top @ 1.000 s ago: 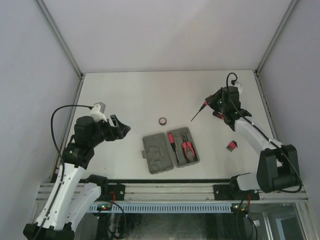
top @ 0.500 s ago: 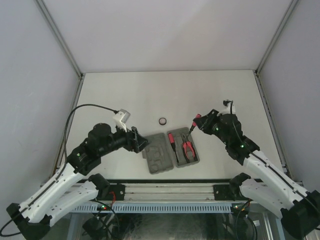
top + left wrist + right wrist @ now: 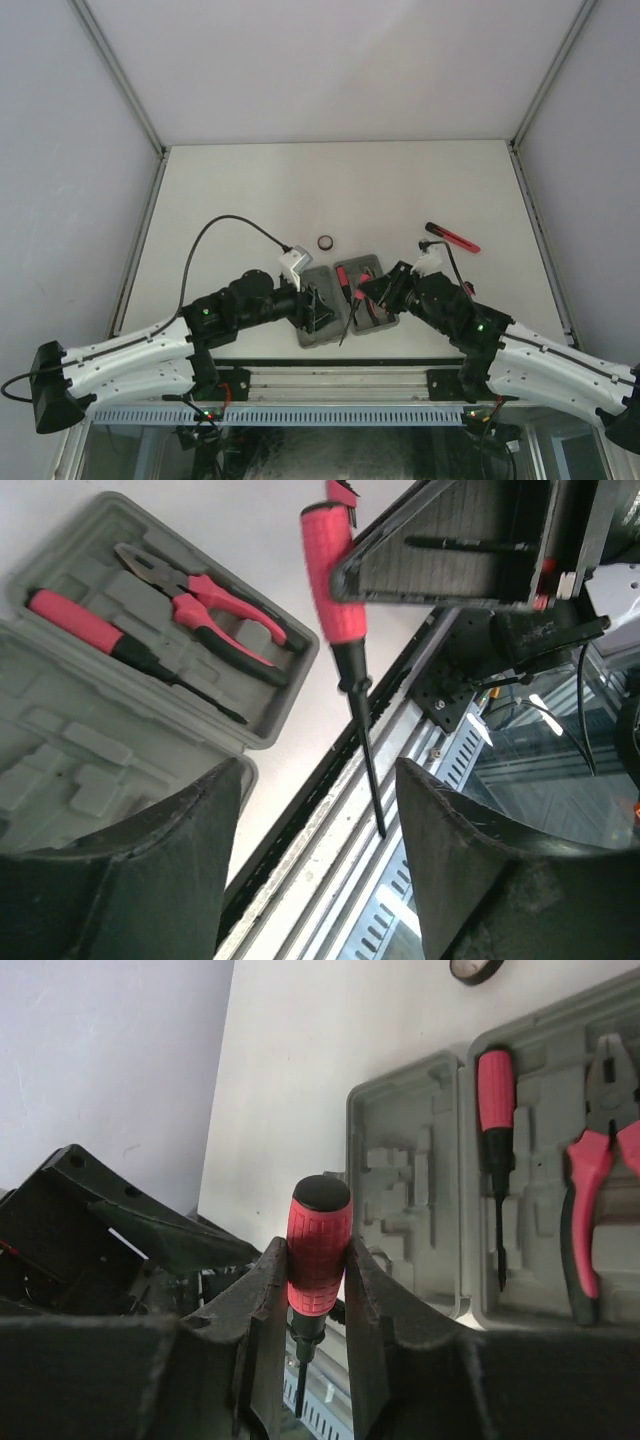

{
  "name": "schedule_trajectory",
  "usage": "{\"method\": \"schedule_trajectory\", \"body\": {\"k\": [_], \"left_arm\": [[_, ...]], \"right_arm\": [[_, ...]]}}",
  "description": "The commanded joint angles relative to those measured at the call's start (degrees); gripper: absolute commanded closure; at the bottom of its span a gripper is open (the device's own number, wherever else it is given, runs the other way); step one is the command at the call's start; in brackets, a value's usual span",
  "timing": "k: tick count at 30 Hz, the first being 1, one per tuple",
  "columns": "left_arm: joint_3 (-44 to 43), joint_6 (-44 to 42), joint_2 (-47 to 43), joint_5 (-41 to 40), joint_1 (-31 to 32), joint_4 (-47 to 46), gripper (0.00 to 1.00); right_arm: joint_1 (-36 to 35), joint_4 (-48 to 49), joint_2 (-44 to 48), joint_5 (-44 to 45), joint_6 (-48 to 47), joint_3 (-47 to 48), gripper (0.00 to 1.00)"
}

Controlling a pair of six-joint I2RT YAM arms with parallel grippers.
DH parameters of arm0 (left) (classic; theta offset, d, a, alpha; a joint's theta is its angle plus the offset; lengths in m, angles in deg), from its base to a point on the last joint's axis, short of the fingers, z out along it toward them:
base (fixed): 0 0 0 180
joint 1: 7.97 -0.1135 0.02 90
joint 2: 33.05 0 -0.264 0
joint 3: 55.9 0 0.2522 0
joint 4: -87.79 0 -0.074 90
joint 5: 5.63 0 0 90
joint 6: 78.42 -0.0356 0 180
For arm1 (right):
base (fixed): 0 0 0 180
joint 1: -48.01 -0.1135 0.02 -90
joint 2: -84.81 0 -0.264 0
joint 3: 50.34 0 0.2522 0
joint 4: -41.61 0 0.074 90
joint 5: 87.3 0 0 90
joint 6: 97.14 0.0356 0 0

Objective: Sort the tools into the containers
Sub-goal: Pick up the screwdriver from the center of the board.

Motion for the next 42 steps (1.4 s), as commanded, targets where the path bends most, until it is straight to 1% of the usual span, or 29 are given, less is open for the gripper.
{"method": "schedule_trajectory", "body": {"k": [1,7,10,17,25,27,29,30,31,34,37,38,39,42], "left_arm": [[1.30,2.89,2.49,-2.21,2.65,-8.56,0.35],[2.80,4.47,4.34,-2.37,4.44,-11.83,0.39],[3.03,4.71,4.78,-1.89,4.60,-12.59,0.42],[2.97,5.22,6.84,-0.98,4.82,-12.71,0.60],[2.60,4.86,6.56,-0.44,4.77,-12.65,0.78],[2.47,4.86,6.09,-0.76,4.80,-12.28,0.84],[2.35,4.83,5.74,-1.01,4.81,-11.58,0.93],[2.29,4.84,5.60,-1.16,4.78,-11.16,0.98],[2.18,4.90,5.44,-1.30,4.78,-10.76,1.00],[1.92,4.87,4.32,-1.94,4.81,-9.13,1.00],[1.54,4.66,2.36,-4.00,4.85,-6.10,1.00],[1.37,4.43,1.52,-5.19,4.80,-4.67,1.00],[1.24,4.15,0.62,-6.46,4.77,-3.25,1.00],[1.45,3.22,-2.55,-10.01,4.78,-0.45,1.00]], "right_arm": [[-3.33,6.06,-0.63,4.79,4.14,0.47,1.00],[-4.05,9.48,-2.95,3.15,4.47,0.49,1.00],[-4.89,10.70,-3.76,3.68,4.97,0.51,1.00],[-6.88,12.44,-3.84,5.62,5.97,0.54,1.00],[-7.82,10.19,-2.10,8.72,6.40,0.49,1.00],[-7.90,10.06,-2.00,8.84,6.35,0.52,1.00],[-8.10,10.01,-1.91,8.73,6.25,0.53,0.99],[-8.27,10.03,-1.74,8.68,5.91,0.49,0.97],[-8.53,10.05,-1.48,8.59,5.52,0.49,0.93],[-9.40,9.68,0.09,9.27,3.03,0.47,0.78],[-9.73,8.76,2.14,9.82,-0.23,0.46,0.67],[-9.75,8.15,2.97,10.15,-0.78,0.49,0.61],[-9.75,7.42,4.04,10.58,-1.66,0.47,0.56],[-9.67,4.90,7.57,12.22,-4.77,0.49,0.51]]}}
